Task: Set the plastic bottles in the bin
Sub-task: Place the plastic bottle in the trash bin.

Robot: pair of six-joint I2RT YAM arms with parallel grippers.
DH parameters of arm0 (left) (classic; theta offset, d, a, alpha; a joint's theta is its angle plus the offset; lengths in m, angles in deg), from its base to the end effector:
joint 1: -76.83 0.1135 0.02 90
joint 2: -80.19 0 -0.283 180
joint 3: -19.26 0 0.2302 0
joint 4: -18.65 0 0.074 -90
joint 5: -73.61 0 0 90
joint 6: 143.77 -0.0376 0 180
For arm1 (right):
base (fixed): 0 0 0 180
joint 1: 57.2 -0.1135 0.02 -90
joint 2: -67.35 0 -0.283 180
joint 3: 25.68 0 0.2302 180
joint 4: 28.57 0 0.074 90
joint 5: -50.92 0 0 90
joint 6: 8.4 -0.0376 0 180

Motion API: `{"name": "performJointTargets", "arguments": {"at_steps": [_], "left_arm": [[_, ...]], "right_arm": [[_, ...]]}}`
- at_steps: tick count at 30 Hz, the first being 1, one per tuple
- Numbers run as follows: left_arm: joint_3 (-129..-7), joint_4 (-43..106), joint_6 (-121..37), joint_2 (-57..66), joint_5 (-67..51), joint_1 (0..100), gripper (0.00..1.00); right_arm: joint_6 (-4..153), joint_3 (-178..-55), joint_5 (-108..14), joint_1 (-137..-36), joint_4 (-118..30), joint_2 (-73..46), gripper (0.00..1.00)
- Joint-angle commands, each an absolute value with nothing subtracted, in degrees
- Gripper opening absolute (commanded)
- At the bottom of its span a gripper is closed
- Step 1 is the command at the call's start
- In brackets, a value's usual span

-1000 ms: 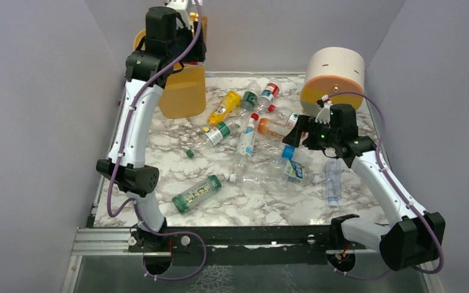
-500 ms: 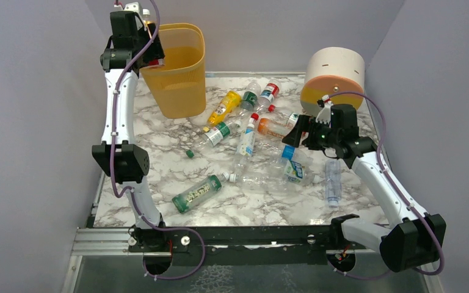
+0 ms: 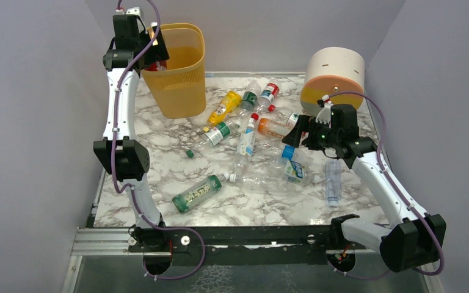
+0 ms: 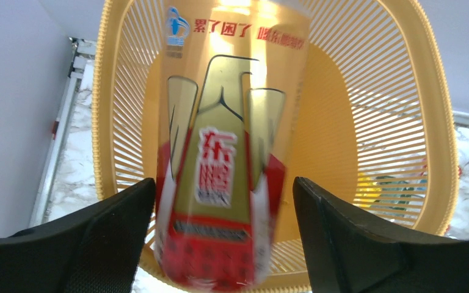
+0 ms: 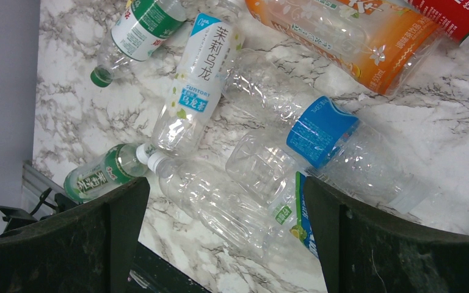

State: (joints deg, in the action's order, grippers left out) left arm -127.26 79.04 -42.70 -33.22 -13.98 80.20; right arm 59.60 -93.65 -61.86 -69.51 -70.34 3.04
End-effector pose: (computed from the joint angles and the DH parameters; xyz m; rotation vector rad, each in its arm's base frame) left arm 0.4238 0.0234 0.4478 -0.2314 2.0357 -0.1268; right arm 0.2046 0.0595 0.3162 -0.0300 2.2859 0.7645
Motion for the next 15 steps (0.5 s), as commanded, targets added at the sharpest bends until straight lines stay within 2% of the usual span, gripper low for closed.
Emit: {"name": "performJointTargets", "arguments": {"at_steps": [1,8,15], "left_arm": [[-127.66,78.57,-42.32,-31.46,-12.50,80.69,0.99],[-126.93,79.28,-41.35,-26.43,-10.76,80.70,0.99],[-110.74,77.25,-40.44,-11.72,-2.76,80.52,0.99]], "right_arm": [[60.14,-93.90,-63.28,-69.76,-69.95,3.03,1.00],[60.01,-93.53,-63.45,-69.76,-69.19,2.20,1.00],[60.39,-93.46,-63.68,-69.76,-68.93,1.28,0.99]]}}
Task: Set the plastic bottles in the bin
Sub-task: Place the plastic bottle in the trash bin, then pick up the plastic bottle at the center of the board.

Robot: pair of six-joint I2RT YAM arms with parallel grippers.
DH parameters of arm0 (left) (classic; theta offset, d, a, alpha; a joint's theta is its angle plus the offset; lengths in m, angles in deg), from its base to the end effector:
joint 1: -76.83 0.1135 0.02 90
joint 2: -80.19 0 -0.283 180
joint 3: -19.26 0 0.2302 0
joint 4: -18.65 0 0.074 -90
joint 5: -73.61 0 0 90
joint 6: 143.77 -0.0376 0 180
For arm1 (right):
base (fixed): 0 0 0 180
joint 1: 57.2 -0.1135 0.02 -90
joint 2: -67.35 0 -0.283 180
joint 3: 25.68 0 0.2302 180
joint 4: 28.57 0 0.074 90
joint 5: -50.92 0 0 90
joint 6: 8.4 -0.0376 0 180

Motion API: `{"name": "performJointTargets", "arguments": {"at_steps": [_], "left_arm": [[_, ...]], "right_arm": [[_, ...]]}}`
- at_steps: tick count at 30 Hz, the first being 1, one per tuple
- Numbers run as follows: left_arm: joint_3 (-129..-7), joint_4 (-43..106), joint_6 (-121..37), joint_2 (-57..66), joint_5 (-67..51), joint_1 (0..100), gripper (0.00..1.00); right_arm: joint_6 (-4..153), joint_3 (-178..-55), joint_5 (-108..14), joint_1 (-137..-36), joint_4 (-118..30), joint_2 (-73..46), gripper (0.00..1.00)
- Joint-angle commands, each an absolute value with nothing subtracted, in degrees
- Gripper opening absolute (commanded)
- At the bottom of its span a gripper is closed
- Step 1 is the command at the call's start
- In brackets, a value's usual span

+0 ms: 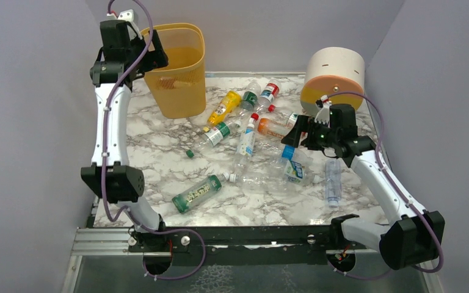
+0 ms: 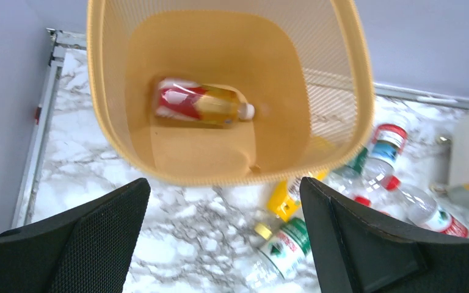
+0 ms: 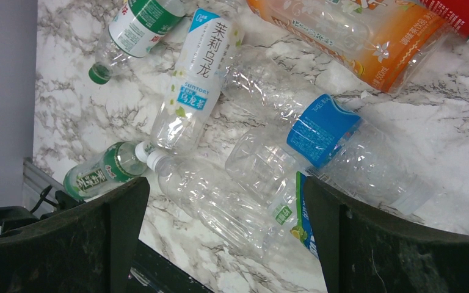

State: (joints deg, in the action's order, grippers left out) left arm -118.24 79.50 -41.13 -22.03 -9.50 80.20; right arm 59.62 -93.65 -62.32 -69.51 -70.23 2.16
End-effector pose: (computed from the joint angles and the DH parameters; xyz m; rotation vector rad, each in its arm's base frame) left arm 0.3679 0.0171 0.4750 -0.2054 2.0103 -0.2240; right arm 0.2076 0.0605 0.3134 -0.0314 2.2994 0.7724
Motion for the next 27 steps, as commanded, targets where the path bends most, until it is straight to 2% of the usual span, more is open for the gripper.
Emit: {"name": "performJointTargets", "arguments": {"at_steps": [1,9,20,23,27], "left_arm": [[-108.04,76.86,-40.63,-9.15,-1.72,80.52,0.99],[-84.82,75.07,-40.08,9.13,5.87,80.52,0.99],[-56.93,68.54,-35.90,21.84,12.24,79.44,0.99],[-50.88,62.15,-32.05,23.67,11.68,75.56,0.99],[-47.10,54.95,-27.52,21.75,3.84,62.46,0.99]], "right_arm": [[60.36,-93.38,-63.83,-69.76,-68.65,1.14,1.00],[60.32,-90.93,-65.46,-69.76,-66.79,-0.01,1.00],[58.85,-86.46,-66.04,-69.76,-62.76,-1.74,1.00],[58.30,-87.12,-66.06,-69.76,-62.09,-3.46,1.00],[57.97,-89.18,-64.40,-69.71,-62.16,-5.48,1.00]]}}
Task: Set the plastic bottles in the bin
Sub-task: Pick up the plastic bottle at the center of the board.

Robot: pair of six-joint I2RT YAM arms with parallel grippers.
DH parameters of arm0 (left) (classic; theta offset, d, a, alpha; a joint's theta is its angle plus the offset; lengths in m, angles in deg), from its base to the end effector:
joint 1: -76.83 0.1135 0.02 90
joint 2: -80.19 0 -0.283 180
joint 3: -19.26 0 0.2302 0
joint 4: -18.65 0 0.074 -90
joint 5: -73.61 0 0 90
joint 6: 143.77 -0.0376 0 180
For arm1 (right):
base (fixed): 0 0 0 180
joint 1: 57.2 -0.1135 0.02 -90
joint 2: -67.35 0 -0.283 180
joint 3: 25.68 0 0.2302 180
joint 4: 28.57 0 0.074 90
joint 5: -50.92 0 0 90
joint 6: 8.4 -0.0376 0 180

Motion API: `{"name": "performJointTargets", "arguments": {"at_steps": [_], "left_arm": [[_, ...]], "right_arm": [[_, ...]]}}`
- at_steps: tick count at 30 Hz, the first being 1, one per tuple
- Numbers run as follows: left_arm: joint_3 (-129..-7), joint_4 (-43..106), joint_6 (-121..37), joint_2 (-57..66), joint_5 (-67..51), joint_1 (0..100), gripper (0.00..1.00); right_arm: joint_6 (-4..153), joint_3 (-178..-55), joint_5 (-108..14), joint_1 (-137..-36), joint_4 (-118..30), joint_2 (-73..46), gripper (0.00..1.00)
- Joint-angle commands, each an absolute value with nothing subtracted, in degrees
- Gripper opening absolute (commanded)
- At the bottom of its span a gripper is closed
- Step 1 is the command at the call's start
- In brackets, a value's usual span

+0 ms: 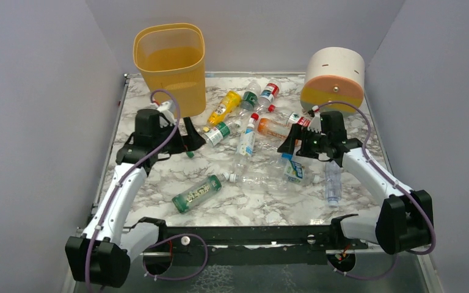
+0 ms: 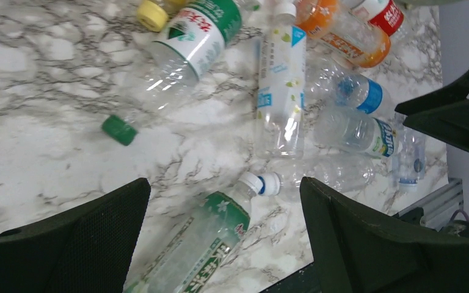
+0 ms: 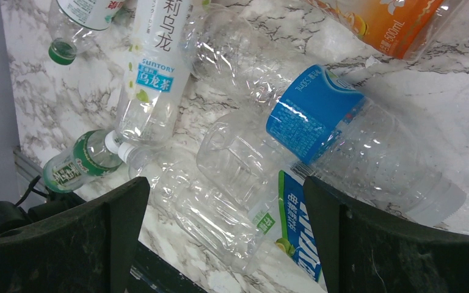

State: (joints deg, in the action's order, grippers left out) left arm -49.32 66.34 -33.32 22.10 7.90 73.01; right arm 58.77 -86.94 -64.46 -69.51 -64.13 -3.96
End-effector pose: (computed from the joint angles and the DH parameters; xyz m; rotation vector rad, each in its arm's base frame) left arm 0.1816 -0.0276 0.3302 -0.0868 2.2414 -0.7020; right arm 0.2228 0.0651 0.2642 0.0005 2.4200 0.8141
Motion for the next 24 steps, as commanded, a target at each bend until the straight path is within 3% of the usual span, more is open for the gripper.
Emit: {"name": "performJointTargets", "arguments": {"at_steps": [1,10,24], "left_arm": [[-46.50,53.32,-26.84,20.75,2.28,59.51,0.99],[-44.64,49.95,-28.07,12.66,-8.85,43.62,0.99],[-49.50,55.43,-36.36,7.33,-14.11,41.76,0.99]], "right_arm": [[57.96,-89.84,-63.86,-69.76,-62.29,-5.91,0.99],[55.34,-92.48,-61.35,-69.76,-59.72,-10.03,1.00],[52.40,-94.88,-62.16,-69.76,-55.99,-15.99,1.00]]}}
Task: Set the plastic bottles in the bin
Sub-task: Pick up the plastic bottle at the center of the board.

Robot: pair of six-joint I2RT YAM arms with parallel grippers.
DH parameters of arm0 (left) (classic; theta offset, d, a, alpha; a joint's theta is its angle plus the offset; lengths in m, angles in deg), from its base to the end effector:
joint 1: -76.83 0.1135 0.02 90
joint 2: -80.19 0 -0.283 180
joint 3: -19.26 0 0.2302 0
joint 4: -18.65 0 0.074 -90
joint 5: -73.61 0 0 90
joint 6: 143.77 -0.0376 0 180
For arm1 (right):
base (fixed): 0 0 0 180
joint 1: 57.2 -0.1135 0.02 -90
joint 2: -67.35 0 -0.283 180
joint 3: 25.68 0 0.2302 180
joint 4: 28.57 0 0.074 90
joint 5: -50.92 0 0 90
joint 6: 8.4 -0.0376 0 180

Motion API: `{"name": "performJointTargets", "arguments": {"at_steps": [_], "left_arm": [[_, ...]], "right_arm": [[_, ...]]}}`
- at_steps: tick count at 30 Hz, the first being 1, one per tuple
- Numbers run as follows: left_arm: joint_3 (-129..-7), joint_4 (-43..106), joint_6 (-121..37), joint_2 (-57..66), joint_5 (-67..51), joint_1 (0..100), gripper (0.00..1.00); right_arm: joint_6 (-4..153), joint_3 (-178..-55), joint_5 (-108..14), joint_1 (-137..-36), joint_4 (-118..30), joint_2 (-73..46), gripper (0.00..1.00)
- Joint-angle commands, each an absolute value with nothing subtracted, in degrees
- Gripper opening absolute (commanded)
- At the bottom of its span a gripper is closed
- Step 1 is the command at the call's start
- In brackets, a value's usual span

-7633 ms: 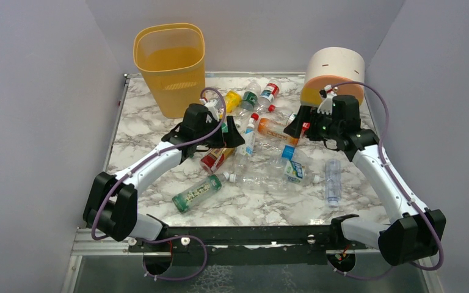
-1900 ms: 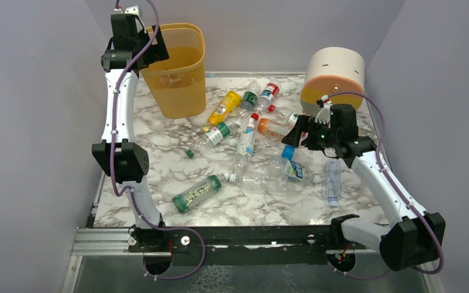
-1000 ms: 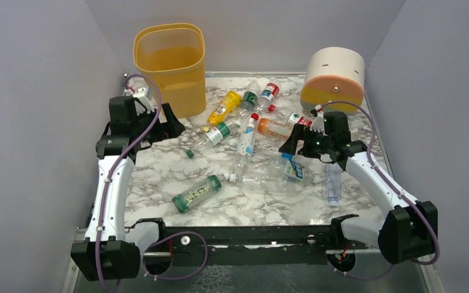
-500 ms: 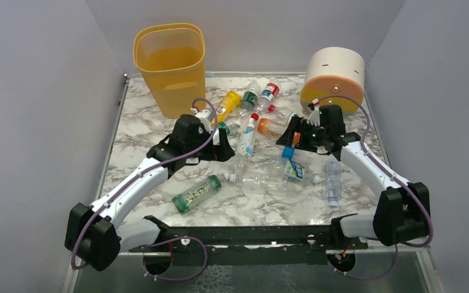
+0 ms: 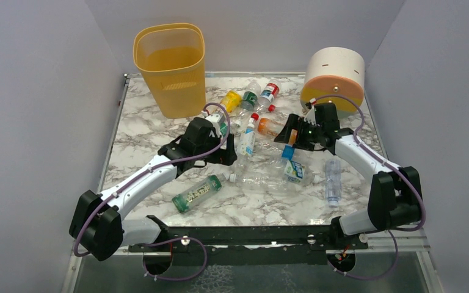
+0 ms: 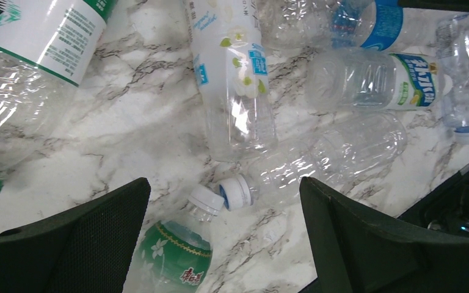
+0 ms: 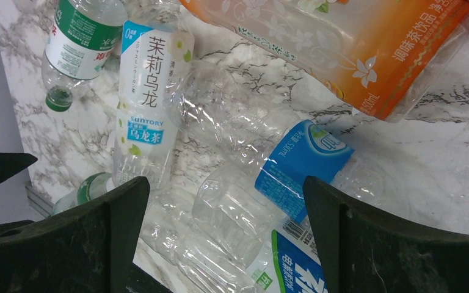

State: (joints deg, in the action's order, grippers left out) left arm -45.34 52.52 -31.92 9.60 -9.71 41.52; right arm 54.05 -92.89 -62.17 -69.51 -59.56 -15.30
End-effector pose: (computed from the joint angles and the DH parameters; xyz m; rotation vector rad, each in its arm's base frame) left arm 0.1936 -0.1425 0.2850 0.3386 2.3229 -0.6454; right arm 0.2709 0.0742 0.2542 0.1262 2.4461 0.8014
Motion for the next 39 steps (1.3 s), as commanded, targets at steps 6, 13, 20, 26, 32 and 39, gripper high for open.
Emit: {"name": "performJointTargets", "arguments": {"at_steps": [6,13,20,26,32,39], "left_arm": [[-51.99,57.21,-38.11,4.47,-15.30,45.75,0.99],[-58.52,57.03,-42.97,-4.07,-15.47,51.81,0.98],[-64.41,58.39,-46.49,-13.03,-17.66,53.82,0.96],[-64.72,58.33,-48.00,-16.56,-16.45,53.83,0.94],[-64.64,58.00,-48.01,-18.83,-17.23,53.82,0.94],[-65.22,57.24,-46.79,-21.71,-17.64,52.39,0.90]], "right_arm": [[50.07,-94.05,-64.31,-69.85,-53.05,-14.33,1.00],[49.02,-92.73,-64.84,-71.48,-51.84,-11.60,1.00],[47.15,-90.78,-66.36,-73.06,-52.53,-5.77,1.00],[45.48,-88.25,-66.48,-73.63,-54.32,2.00,1.00],[44.79,-86.64,-66.46,-73.63,-56.28,7.74,1.00],[46.39,-86.88,-66.58,-73.64,-57.20,7.80,1.00]]}}
